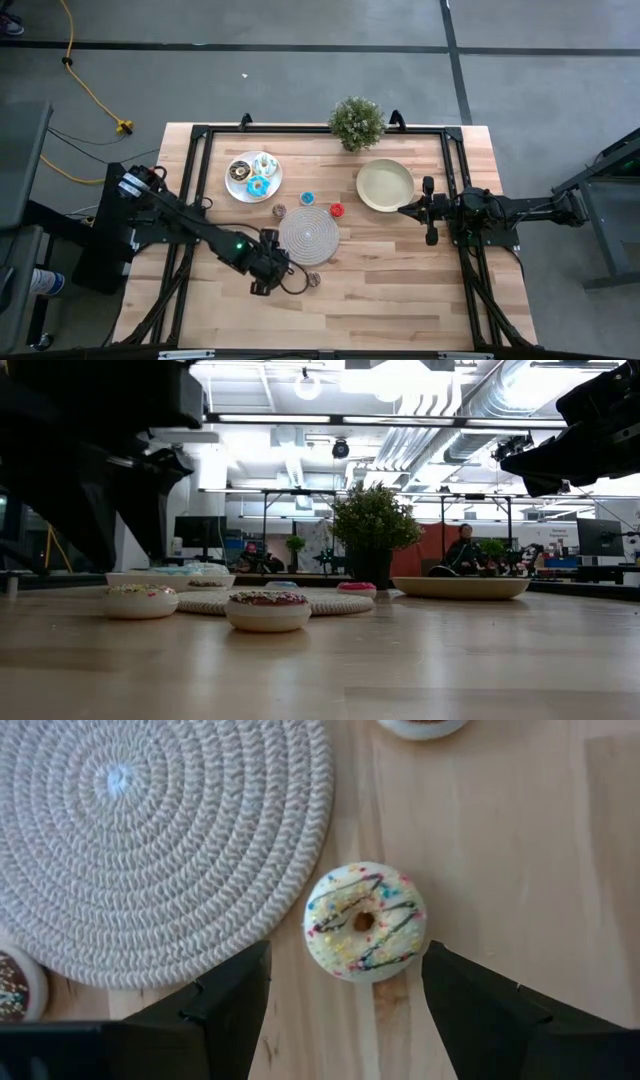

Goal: Pick & Place donuts
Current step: Put the small white donut on the brown plate

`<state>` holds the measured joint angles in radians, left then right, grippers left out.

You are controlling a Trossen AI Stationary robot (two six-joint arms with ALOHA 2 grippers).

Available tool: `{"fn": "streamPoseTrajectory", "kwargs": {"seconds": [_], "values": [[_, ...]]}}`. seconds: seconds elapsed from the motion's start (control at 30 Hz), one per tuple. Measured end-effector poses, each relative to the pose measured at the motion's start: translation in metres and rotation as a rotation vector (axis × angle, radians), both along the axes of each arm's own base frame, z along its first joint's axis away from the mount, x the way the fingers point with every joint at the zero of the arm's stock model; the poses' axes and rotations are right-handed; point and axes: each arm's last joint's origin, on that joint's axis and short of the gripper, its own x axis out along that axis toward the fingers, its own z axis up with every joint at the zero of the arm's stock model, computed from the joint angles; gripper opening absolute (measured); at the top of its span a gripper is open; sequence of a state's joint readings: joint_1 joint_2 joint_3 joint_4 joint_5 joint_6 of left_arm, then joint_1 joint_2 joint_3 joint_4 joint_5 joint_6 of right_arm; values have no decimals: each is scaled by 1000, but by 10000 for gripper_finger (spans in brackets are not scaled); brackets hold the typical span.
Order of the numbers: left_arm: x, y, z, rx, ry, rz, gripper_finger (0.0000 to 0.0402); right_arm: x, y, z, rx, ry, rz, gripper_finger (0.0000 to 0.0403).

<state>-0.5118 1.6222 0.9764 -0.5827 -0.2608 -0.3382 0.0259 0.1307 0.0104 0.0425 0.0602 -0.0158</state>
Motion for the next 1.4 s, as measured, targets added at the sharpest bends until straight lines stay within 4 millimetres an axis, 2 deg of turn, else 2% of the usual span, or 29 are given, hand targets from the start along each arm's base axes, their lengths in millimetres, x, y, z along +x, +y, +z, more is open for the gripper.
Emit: {"fn": "streamPoseTrajectory", "kwargs": {"seconds": [0.2, 0.4, 1.0, 1.4], "values": [[4, 7, 0, -7, -2, 14, 250, 0, 0, 0, 0, 1, 0, 12], [7, 4, -11, -25, 35, -11, 250, 0, 0, 0, 0, 0, 0, 12], [16, 2, -21, -74, 43, -81, 250, 0, 0, 0, 0, 1, 0, 12], [20, 5, -26, -73, 42, -56, 250, 0, 0, 0, 0, 0, 0, 12]]}}
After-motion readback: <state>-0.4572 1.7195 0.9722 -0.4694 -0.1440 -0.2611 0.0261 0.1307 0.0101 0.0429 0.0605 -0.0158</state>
